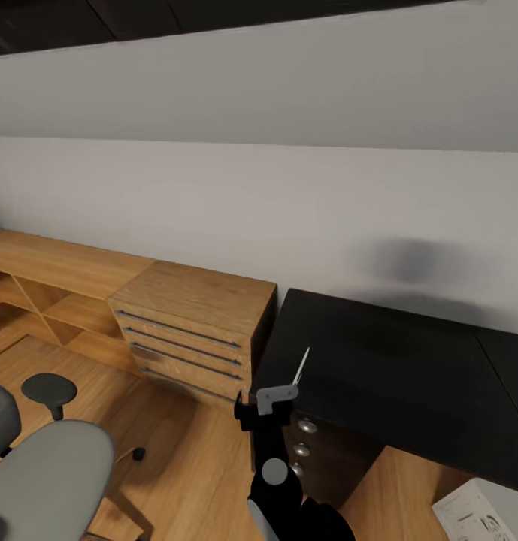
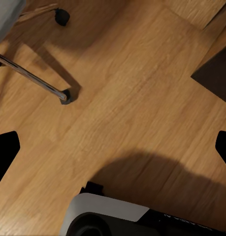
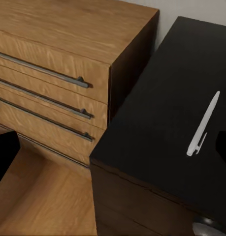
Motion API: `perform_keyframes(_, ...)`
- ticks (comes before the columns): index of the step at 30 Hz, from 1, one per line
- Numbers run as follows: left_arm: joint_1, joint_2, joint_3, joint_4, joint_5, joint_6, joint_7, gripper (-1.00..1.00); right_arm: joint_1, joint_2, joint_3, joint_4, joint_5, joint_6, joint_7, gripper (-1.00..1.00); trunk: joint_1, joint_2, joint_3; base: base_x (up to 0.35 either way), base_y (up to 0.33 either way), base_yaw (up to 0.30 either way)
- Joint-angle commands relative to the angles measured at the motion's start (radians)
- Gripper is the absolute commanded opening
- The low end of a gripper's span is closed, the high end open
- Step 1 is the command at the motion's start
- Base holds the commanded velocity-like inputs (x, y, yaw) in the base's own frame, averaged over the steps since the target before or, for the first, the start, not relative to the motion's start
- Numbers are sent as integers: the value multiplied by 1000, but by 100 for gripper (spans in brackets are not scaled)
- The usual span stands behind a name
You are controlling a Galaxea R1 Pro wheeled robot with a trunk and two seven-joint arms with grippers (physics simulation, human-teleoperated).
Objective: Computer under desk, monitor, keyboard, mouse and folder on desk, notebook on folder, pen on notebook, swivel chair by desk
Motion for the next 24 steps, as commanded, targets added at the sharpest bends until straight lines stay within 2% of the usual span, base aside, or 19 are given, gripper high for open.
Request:
perform_keyframes(1,0,1,-4,-2,8,0,7,100,-2,0,3,7,-1,5,-7,100,0,-1,-1,46,0,5)
perform_keyframes(2,0,1,-4,-2,8,0,7,100,-4,0,4,14,1,5,-6,100,0,-1,-1,37,0,4)
perform_keyframes(5,0,1,-4,-2,8,0,7,100,-85,-3,-61,47,10,7,-2,100,0,-1,-1,9,0,1)
perform_keyframes(7,0,1,-4,-2,8,0,7,100,-118,-4,-93,67,10,8,3,100,0,-1,-1,4,0,0)
perform_keyframes(8,0,1,-4,-2,8,0,7,100,-206,-5,-167,174,10,7,35,100,0,-1,-1,1,0,0)
perform_keyframes(11,0,1,-4,-2,8,0,7,100,-265,-5,-229,266,8,6,68,100,0,-1,-1,0,0,0)
perform_keyframes(13,0,1,-4,-2,8,0,7,100,-303,-13,-310,362,9,5,113,100,0,-1,-1,0,0,0)
perform_keyframes(15,0,1,-4,-2,8,0,8,100,-311,-20,-330,391,9,5,130,100,0,-1,-1,0,0,0)
perform_keyframes(17,0,1,-4,-2,8,0,8,100,-326,-42,-356,425,8,4,156,100,0,-1,-1,0,0,0)
perform_keyframes(20,0,1,-4,-2,8,0,8,100,-332,-52,-365,462,4,-8,167,100,0,-1,-1,0,0,0)
perform_keyframes(21,0,1,-4,-2,8,0,8,100,-334,-53,-367,508,1,-34,170,100,0,-1,-1,0,0,0)
perform_keyframes(24,0,1,-4,-2,8,0,8,100,-335,-52,-367,547,0,-56,172,100,0,-1,-1,0,0,0)
